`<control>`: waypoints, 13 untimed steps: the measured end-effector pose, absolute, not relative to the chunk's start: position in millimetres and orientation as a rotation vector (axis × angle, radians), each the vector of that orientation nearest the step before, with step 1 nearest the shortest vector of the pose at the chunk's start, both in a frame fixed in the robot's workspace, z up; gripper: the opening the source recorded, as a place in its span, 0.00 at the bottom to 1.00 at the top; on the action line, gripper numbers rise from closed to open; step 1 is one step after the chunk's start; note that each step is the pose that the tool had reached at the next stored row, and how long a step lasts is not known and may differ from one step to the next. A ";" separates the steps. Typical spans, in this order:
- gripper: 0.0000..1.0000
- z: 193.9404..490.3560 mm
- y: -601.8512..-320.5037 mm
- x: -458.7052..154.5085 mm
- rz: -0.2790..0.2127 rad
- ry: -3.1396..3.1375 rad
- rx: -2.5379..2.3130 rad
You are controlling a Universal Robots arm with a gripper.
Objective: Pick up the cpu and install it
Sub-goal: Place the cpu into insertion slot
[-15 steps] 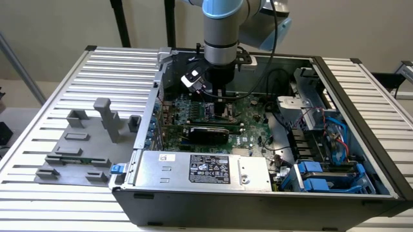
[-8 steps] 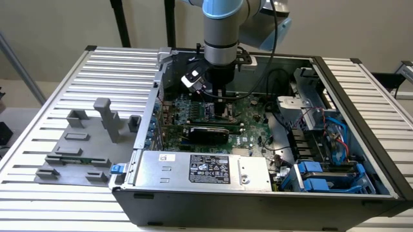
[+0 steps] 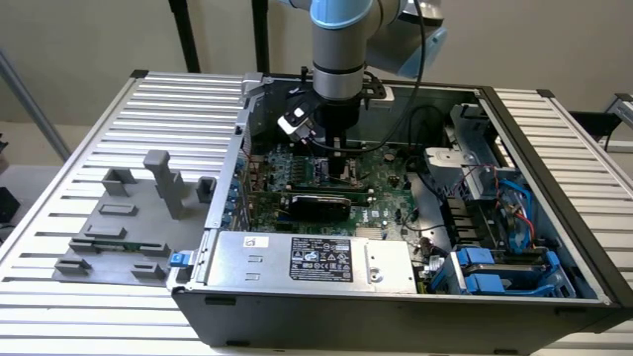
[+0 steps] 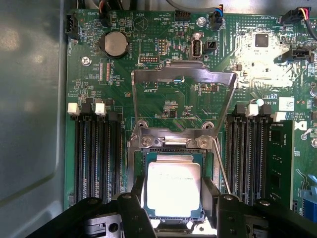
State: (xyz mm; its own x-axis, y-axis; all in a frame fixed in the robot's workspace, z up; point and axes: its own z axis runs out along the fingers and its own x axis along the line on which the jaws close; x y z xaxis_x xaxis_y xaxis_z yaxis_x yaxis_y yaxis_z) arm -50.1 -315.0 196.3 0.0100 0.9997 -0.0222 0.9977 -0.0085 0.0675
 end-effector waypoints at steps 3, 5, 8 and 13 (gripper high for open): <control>0.56 195.8 -314.6 -49.9 0.051 2.166 2.186; 0.62 196.3 -315.0 -50.1 0.049 2.166 2.186; 0.62 196.6 -315.0 -50.1 0.048 2.166 2.186; 0.62 204.3 -315.0 -50.1 0.049 2.166 2.186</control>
